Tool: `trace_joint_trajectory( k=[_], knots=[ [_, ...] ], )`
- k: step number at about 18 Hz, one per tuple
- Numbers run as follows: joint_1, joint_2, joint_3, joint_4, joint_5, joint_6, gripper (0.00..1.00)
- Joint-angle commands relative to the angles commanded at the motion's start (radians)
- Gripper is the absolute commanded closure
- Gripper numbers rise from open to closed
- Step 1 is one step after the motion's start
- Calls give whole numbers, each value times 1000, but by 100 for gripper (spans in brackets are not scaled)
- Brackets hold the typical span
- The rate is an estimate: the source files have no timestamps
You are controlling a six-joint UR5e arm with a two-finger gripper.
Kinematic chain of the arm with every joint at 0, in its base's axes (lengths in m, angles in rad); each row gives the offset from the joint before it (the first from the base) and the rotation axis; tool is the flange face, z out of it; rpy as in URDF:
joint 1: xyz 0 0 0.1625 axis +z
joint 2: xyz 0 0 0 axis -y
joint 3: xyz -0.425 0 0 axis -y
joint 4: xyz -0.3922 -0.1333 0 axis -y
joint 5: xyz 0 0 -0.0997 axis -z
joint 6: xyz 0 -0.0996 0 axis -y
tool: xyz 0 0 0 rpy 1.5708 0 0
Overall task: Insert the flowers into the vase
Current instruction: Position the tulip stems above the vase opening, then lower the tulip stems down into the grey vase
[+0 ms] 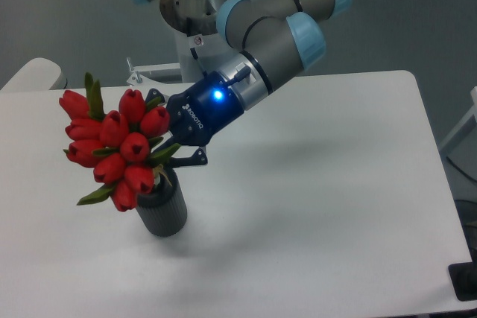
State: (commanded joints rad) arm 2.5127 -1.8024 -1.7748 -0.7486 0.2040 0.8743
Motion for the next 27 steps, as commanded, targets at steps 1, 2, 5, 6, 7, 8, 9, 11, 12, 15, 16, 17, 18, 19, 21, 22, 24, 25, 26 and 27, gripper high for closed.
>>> trace_joint_trajectory(
  k=[1, 2, 5, 6, 7, 8, 9, 11, 12, 15, 16, 17, 18, 19, 21, 22, 24, 25, 26, 27],
  knots=[
    [-3, 0, -5, 0, 0, 6, 81],
    [-8, 0, -11, 0, 0, 11, 81],
    [-14, 0, -20, 0, 2, 26, 81],
    [-15, -2, -20, 0, 2, 35, 81],
    [-15, -5, -21, 0, 2, 47, 81],
    [-15, -8, -21, 0, 2, 54, 81],
    [-15, -8, -23, 0, 2, 55, 81],
    [-14, -6, -41, 0, 2, 69, 81],
    [-12, -8, -51, 0, 2, 93, 81],
    [-12, -8, -81, 0, 2, 159, 81],
    [-12, -8, -90, 0, 2, 166, 81],
    [-11, -6, -94, 0, 2, 167, 81],
    [-11, -6, -100, 0, 3, 173, 81],
    [-12, -6, -107, 0, 3, 192, 81],
    [-12, -8, -120, 0, 3, 225, 81],
    [-12, -9, -124, 0, 3, 238, 81],
    [-12, -12, -135, 0, 3, 267, 81],
    [-12, -14, -140, 0, 3, 285, 81],
    [-12, -14, -150, 0, 3, 307, 81],
    [-12, -14, -161, 0, 3, 337, 81]
  ],
)
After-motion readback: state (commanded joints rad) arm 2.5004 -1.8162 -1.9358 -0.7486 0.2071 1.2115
